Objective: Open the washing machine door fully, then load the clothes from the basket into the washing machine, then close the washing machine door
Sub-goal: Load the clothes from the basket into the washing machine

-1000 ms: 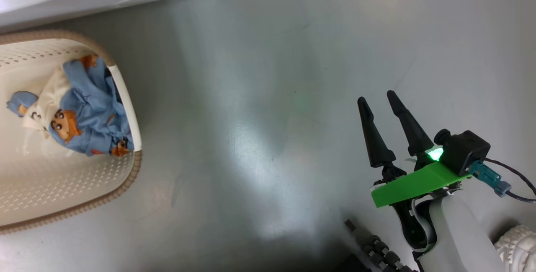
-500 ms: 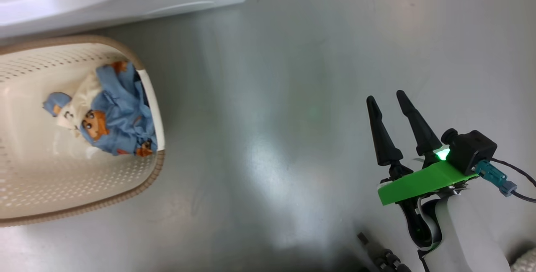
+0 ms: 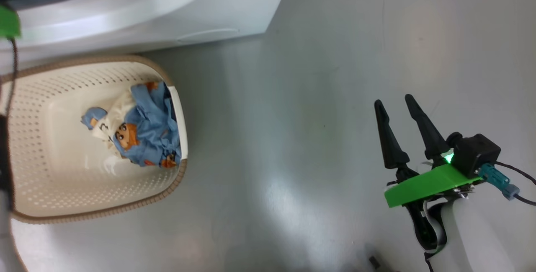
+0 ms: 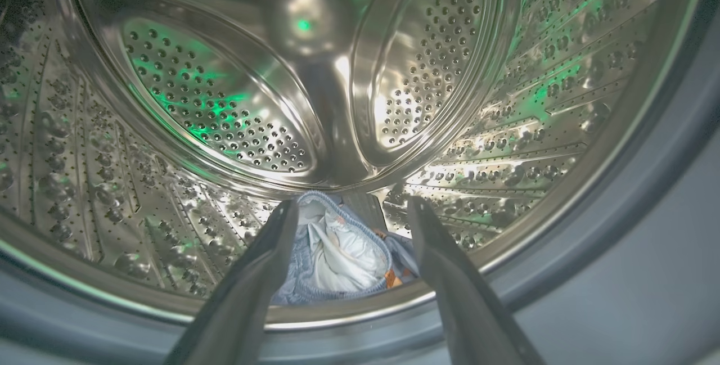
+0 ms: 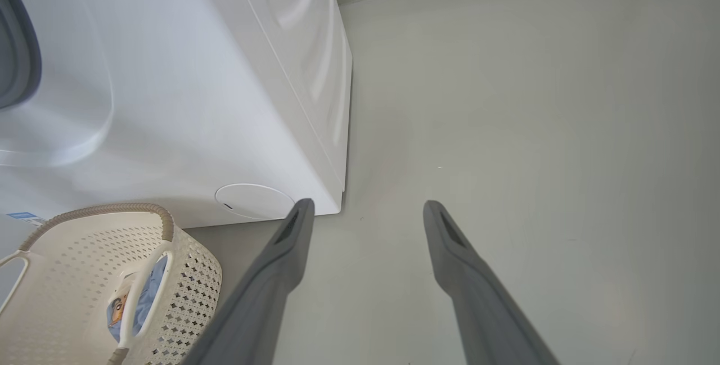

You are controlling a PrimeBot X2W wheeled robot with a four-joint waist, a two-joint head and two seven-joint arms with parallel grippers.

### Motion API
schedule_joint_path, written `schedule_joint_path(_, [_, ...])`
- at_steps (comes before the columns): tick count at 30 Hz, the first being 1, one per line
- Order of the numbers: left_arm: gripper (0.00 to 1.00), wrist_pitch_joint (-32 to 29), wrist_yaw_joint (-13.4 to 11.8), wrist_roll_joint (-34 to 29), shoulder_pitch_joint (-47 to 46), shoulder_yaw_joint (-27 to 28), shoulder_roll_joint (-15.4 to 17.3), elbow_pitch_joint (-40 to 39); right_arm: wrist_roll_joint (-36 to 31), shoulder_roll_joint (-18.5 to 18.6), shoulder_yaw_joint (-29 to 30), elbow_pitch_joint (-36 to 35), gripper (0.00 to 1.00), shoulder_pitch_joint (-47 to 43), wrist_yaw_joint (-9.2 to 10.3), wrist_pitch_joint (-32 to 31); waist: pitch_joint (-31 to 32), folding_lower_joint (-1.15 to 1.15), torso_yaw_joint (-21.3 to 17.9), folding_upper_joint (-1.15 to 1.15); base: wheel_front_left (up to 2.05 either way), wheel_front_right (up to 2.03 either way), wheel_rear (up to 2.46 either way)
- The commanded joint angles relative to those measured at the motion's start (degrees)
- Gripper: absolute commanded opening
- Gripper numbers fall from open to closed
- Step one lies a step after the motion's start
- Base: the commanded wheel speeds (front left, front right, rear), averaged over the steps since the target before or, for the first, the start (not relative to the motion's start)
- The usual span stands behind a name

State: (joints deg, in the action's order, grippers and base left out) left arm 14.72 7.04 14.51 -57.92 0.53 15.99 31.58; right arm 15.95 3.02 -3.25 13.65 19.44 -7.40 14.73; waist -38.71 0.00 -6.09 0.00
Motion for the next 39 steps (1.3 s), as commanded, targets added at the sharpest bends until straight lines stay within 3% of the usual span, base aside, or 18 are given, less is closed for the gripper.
schedule_joint_path(1, [1.00,0.3,-0.3,-0.1,2.0,1.5,2.6,-2.1,-0.6,-0.1,-0.8,-1.1,1.00,-2.9,-0.09,0.3,2.5,0.00,0.6,0.00,0.00,0.00,0.00])
schedule_joint_path(18, [1.00,0.3,-0.8,-0.8,31.3,8.0,-4.0,-20.0,-6.3,-0.1,4.3,-4.0,1.00,-10.0,-0.09,0.3,17.9,0.00,2.1,0.00,0.00,0.00,0.00])
schedule_joint_path(24, [1.00,0.3,-2.2,-1.0,40.3,10.1,-6.6,-24.1,-7.8,-0.1,4.6,-4.5,1.00,-12.3,-0.09,0.3,22.2,0.00,2.3,0.00,0.00,0.00,0.00])
schedule_joint_path(33, [1.00,0.3,-4.8,-1.9,53.4,13.7,-9.8,-29.3,-9.8,-0.1,6.4,-6.4,1.00,-15.5,-0.09,0.3,26.9,0.00,1.8,0.00,0.00,0.00,0.00])
schedule_joint_path(39, [1.00,0.3,-5.2,-2.9,58.9,14.2,-10.9,-31.5,-10.7,-0.1,7.3,-6.9,1.00,-17.1,-0.09,0.3,28.0,0.00,1.9,0.00,0.00,0.00,0.00])
